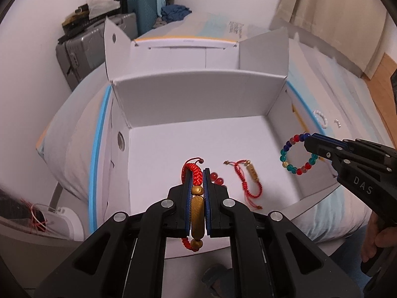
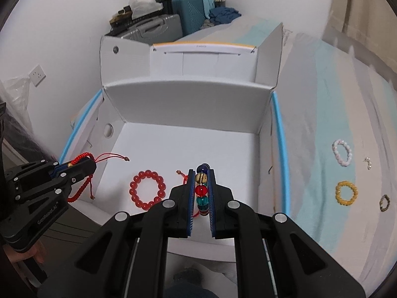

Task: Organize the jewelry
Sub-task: 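Carry both held bracelets over the white cardboard box, then lower bracelets into the box and open both tools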

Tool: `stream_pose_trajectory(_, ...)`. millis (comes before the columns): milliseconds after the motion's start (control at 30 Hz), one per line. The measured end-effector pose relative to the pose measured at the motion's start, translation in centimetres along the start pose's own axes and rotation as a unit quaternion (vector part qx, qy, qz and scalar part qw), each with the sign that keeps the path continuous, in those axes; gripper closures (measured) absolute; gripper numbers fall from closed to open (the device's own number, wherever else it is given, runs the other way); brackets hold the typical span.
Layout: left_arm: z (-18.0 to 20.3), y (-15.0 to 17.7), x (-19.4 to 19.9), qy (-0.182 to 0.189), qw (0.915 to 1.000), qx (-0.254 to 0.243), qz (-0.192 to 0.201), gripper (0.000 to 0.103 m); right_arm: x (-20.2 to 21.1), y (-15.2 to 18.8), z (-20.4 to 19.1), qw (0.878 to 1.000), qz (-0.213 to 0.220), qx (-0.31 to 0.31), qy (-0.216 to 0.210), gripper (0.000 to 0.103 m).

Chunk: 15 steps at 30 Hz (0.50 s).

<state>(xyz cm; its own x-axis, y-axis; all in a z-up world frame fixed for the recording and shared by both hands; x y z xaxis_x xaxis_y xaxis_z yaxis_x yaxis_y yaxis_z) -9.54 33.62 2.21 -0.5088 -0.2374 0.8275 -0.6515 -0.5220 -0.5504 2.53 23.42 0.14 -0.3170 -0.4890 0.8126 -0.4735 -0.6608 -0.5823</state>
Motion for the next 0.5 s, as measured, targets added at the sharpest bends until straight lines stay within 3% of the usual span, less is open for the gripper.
stream_pose_trajectory(500,-1.1,0.7,-3.5,-0.003,0.9996,0.007,-0.028,0.096,-3.5,1.2,-0.4,1.000,-0.031,-0.001,0.000,0.094)
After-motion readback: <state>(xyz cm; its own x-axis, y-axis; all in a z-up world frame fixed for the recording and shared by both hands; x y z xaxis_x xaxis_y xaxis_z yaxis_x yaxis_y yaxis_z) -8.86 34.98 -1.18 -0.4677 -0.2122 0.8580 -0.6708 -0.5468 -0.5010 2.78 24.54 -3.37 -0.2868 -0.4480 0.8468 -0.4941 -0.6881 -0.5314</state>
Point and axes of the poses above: each gripper's, at about its wrist camera, not at the fingertips, and x roughly against the way its jaws point, z to its right, y to its underside, the point moved 6 cm from there along -x, roughly the way its jaws point, and after that the axes turned 5 degrees about x, right-handed, at the moved point
